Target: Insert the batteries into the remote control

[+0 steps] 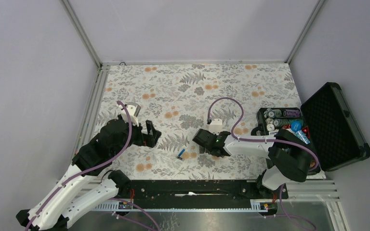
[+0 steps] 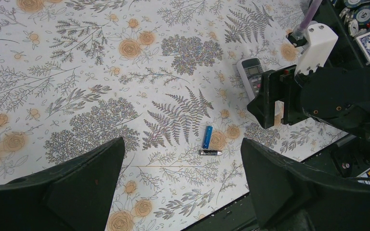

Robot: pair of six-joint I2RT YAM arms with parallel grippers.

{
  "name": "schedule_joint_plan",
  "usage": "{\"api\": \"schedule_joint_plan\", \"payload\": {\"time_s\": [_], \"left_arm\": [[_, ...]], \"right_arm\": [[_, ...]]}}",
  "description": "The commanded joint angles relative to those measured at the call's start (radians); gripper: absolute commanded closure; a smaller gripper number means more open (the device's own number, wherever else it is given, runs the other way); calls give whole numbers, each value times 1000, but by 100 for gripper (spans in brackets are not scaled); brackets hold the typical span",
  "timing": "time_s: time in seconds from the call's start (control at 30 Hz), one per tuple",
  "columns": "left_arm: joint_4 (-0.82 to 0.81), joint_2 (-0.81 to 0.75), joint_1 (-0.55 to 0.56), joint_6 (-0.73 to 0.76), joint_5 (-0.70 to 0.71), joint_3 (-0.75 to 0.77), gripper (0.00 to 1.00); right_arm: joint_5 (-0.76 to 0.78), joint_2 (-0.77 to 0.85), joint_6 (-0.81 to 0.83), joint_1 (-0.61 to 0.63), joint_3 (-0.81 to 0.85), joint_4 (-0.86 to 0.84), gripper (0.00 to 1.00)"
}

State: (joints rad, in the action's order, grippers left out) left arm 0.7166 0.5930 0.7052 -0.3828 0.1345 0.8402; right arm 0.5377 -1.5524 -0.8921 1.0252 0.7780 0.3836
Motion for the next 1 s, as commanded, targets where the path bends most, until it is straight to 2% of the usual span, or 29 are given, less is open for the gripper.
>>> {"api": "schedule_joint_plan", "payload": {"time_s": [0.0, 0.33, 0.47, 0.53, 0.77, 0.97], "left_arm": [[-16, -2, 2, 10, -12, -7, 1], [-14, -2, 2, 9, -11, -7, 1], [-13, -4, 2, 4, -9, -9, 1], [-13, -3, 2, 2, -8, -9, 1], [-13, 1, 2, -26, -17, -12, 1], [-74, -16, 2, -134, -107, -78, 1]], "right_arm": [[26, -22, -50, -5, 21, -5, 18], [5, -9, -71, -5, -26, -30, 27], [5, 1, -73, -5, -46, -30, 35], [2, 12, -69, -5, -60, -41, 43], [-15, 64, -37, -6, -88, -51, 79], [-58, 184, 25, -6, -141, -94, 98]]}}
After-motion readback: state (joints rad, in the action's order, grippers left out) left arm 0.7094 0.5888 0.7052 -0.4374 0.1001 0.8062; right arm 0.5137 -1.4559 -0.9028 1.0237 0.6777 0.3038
